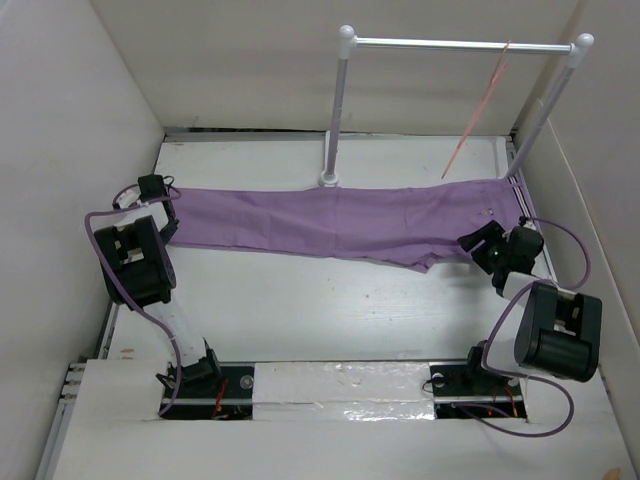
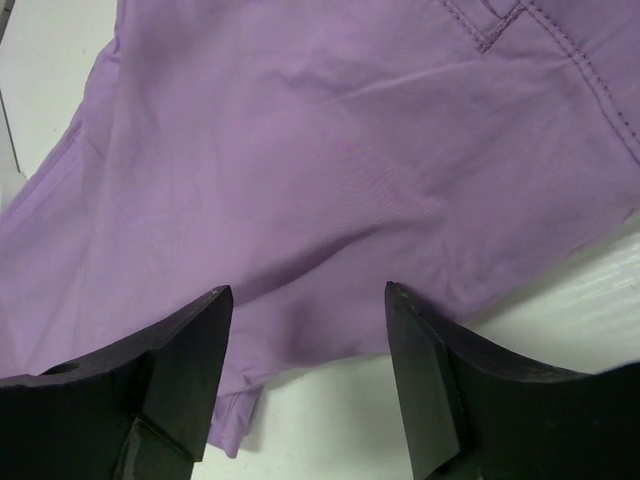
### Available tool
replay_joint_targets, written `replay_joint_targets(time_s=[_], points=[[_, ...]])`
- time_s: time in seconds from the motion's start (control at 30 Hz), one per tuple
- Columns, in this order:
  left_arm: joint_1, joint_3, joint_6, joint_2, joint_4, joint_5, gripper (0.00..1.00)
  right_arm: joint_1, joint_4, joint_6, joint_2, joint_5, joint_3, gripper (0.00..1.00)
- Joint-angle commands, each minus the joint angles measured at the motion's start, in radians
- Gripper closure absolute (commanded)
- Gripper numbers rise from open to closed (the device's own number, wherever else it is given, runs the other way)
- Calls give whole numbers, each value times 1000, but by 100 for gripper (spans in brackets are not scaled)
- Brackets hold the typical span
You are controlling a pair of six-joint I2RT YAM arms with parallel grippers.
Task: Place the trousers on the hanger
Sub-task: Fold the trousers at the center of the board.
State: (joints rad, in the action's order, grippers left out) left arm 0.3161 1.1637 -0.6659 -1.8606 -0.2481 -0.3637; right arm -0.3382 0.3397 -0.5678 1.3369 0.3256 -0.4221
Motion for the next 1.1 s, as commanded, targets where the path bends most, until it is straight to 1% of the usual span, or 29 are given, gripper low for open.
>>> replay_joint_targets(time_s=[0.0, 0.03, 0.1, 0.17, 0.2, 0.3, 0.4, 0.47, 0.5, 0.53, 0.57, 0.67, 0.7, 0.83, 0.87, 0.93, 1.03, 1.07], points=[[6, 27, 5, -40, 13, 31, 98, 11, 107, 8, 54, -17, 17, 30], [6, 33, 8, -45, 10, 34, 100, 11, 120, 8, 67, -19, 17, 29], [6, 44, 12, -52, 3, 35, 100, 11, 127, 8, 97, -22, 13, 27], [6, 47, 22, -42, 0, 23, 100, 11, 136, -3, 110, -22, 11, 28], [6, 48, 26, -32, -2, 14, 100, 11, 131, -4, 114, -20, 8, 31], [6, 57, 51, -2, -2, -9, 100, 11, 114, 2, 104, -36, 0, 47], [6, 65, 72, 24, -14, -35, 100, 21, 81, 0, 90, -42, -9, 47], [6, 68, 81, 32, -11, -44, 100, 21, 81, 9, 59, -48, 11, 44], [6, 65, 94, 37, -7, -44, 100, 21, 79, 17, 33, -52, 25, 40], [6, 65, 95, 40, -3, -44, 100, 31, 78, 22, 6, -69, 40, 38], [6, 65, 95, 40, -3, -44, 100, 44, 68, 35, -60, -80, 63, 37], [6, 68, 95, 38, -2, -32, 100, 116, -16, 83, -157, -132, 75, 35], [6, 68, 95, 38, -2, -32, 100, 149, -37, 92, -213, -140, 89, 35], [6, 67, 106, 38, 1, -37, 100, 229, -42, 95, -321, -140, 158, 35], [6, 65, 106, 38, 7, -35, 100, 238, -89, 89, -344, -151, 160, 36], [6, 56, 106, 40, 13, -26, 100, 249, -105, 82, -383, -129, 161, 40], [6, 59, 106, 38, 17, -21, 100, 274, -103, 74, -372, -147, 152, 43], [6, 59, 106, 40, 18, -20, 100, 274, -111, 80, -337, -157, 132, 44]])
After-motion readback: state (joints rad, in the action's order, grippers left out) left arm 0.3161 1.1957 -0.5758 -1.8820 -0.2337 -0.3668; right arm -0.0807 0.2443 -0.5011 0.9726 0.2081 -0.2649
